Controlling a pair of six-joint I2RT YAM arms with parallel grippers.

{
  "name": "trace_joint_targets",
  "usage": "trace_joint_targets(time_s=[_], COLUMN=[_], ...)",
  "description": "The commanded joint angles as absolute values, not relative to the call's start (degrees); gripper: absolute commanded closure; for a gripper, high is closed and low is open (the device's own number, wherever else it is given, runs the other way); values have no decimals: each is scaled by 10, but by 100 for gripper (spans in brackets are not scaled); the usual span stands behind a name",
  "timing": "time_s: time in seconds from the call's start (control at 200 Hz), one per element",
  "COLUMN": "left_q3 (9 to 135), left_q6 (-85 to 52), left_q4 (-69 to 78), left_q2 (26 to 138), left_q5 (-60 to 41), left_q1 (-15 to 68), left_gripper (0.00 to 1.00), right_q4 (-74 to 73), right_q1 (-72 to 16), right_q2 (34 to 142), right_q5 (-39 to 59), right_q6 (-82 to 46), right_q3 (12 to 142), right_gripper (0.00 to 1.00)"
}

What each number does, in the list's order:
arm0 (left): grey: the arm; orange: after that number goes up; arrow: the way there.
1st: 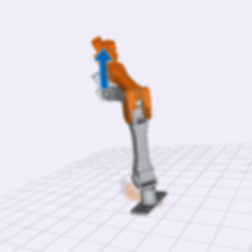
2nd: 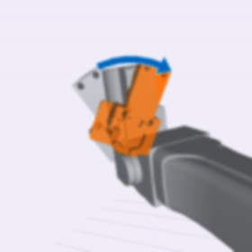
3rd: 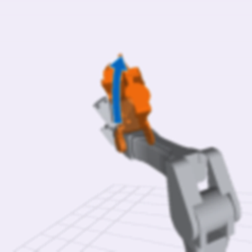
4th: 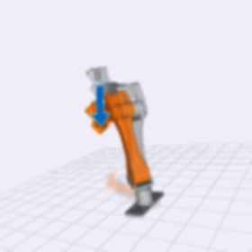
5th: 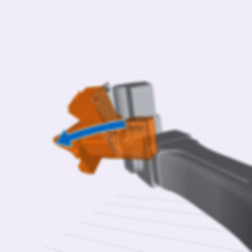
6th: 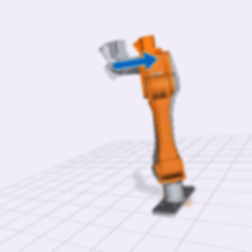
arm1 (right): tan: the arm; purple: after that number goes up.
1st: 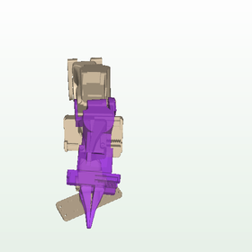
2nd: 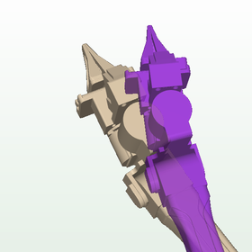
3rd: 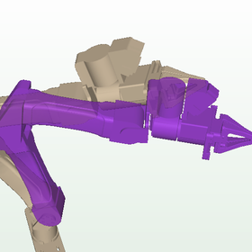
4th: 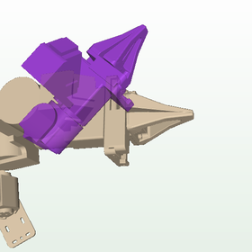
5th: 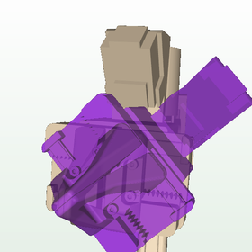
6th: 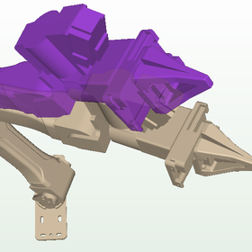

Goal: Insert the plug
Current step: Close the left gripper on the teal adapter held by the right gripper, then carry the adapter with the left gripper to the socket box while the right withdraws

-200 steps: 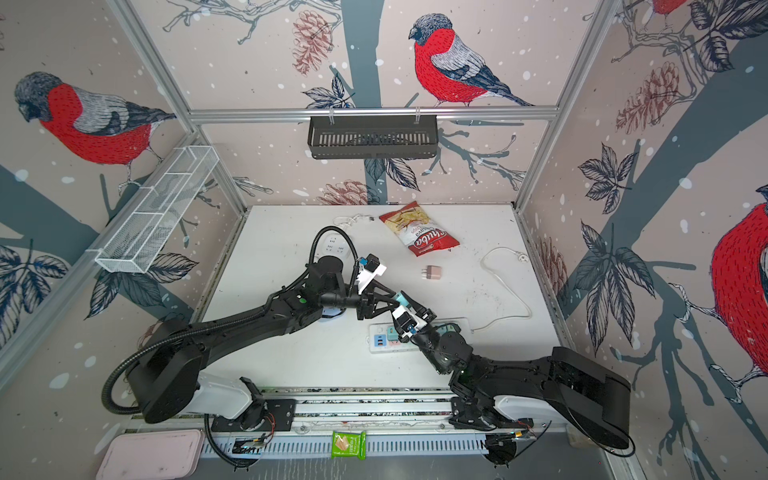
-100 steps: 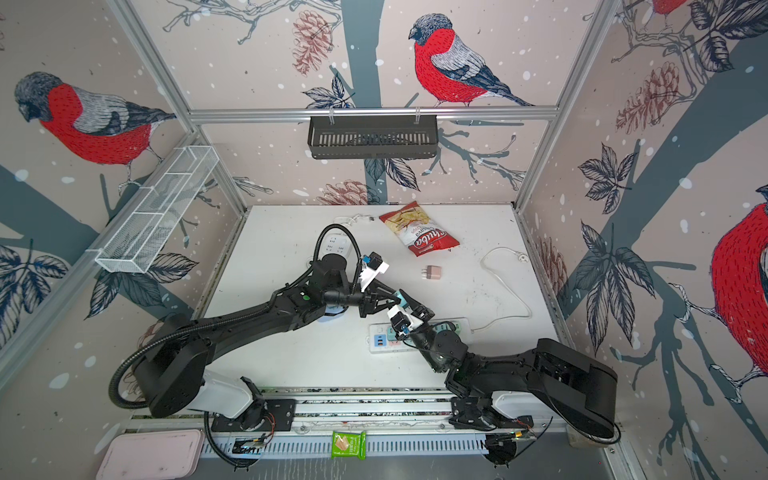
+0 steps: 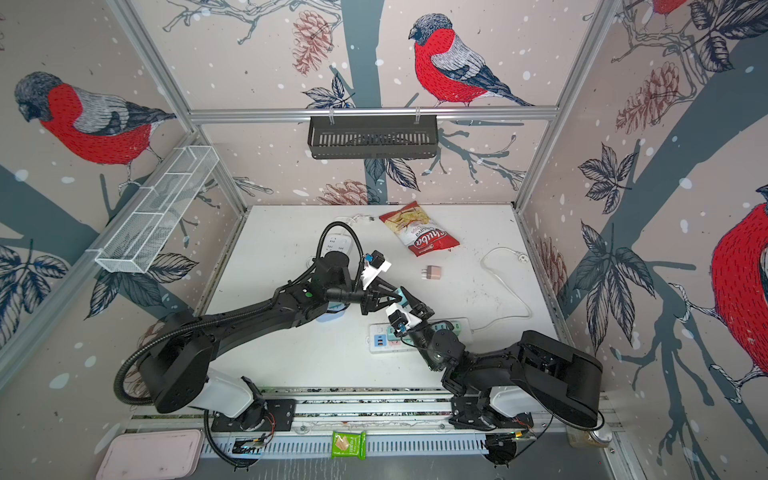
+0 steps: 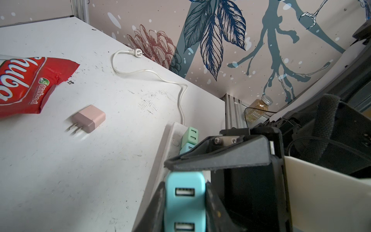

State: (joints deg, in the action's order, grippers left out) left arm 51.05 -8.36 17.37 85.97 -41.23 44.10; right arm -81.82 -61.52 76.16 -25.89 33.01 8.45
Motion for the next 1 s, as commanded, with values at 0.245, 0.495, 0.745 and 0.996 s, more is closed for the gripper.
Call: trace_joint_targets(time_s=[0.245, 0.495, 0.745, 0.996], left_q3=[518, 520, 505, 462], left_q6=[-61, -56, -51, -48], left_q4=[118, 114, 116, 138], left_q2=[873, 871, 840, 768], left_q5=[-470, -467, -401, -312], left_q1=[449, 448, 448, 427], left_gripper=[67, 100, 100, 100], right_q4=[-905, -921, -887, -779], right_q1=[-612, -597, -596, -595], right_q2=[751, 747, 678, 519], right_q5=[-184, -180, -186, -181], right_q6=[346, 332, 288, 224], right_q3=[85, 78, 60, 2], right_gripper=[97, 73, 12, 0])
